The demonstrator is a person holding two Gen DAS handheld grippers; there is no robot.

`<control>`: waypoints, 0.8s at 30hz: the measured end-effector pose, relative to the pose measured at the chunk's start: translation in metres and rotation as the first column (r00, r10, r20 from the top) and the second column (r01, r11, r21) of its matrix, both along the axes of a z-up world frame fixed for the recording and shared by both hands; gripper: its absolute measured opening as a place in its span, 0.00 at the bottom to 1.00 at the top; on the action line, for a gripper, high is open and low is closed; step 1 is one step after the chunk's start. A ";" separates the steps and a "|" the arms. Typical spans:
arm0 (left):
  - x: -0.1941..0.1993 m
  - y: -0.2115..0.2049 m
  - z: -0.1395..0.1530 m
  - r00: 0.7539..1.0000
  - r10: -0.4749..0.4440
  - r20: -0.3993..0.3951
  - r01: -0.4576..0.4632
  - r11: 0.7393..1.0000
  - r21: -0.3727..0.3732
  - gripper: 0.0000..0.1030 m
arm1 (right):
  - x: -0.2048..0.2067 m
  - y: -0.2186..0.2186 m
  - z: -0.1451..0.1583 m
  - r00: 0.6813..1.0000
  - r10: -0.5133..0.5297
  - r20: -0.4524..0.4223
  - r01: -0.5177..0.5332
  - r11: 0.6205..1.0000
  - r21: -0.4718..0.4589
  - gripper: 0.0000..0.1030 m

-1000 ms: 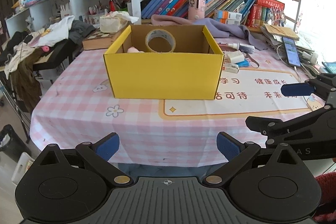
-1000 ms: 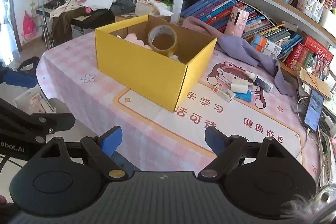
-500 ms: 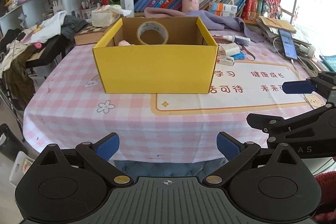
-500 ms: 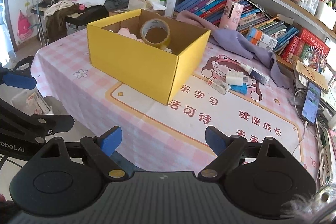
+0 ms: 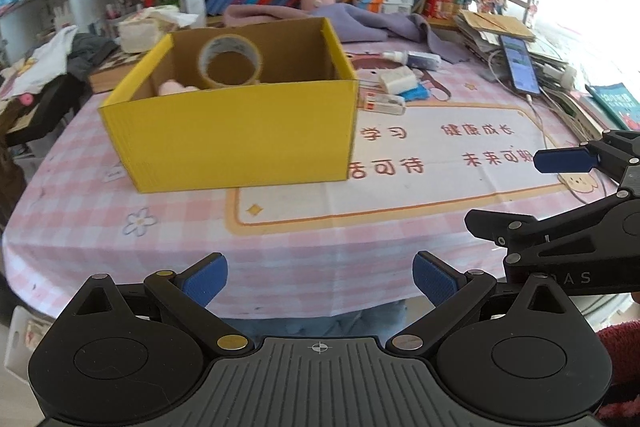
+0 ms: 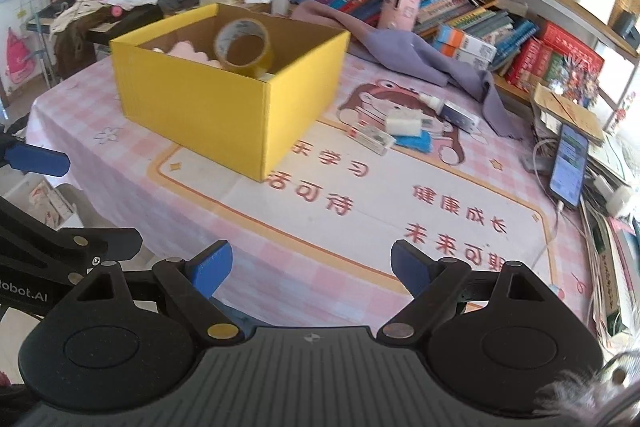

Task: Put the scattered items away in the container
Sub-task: 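Move both tools toward the white charger plug and stapler-refill box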

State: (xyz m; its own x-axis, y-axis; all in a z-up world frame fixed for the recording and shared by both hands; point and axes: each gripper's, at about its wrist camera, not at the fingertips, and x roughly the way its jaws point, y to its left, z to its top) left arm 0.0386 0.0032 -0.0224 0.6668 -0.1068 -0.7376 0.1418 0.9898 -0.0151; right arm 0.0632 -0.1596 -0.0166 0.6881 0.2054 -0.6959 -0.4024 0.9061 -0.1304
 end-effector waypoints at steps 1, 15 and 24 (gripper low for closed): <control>0.002 -0.003 -0.001 1.000 -0.010 -0.003 0.010 1.000 -0.001 0.97 | 0.002 -0.003 0.000 1.000 -0.010 -0.002 0.010 1.000 0.000 0.84; 0.036 -0.063 -0.006 0.984 -0.180 0.007 0.180 0.984 -0.005 0.97 | 0.036 -0.063 -0.007 0.985 -0.170 -0.011 0.170 0.985 0.040 0.83; 0.074 -0.103 -0.004 0.978 -0.206 0.027 0.206 0.978 -0.006 0.96 | 0.078 -0.093 -0.005 0.991 -0.134 -0.006 0.134 0.990 0.043 0.81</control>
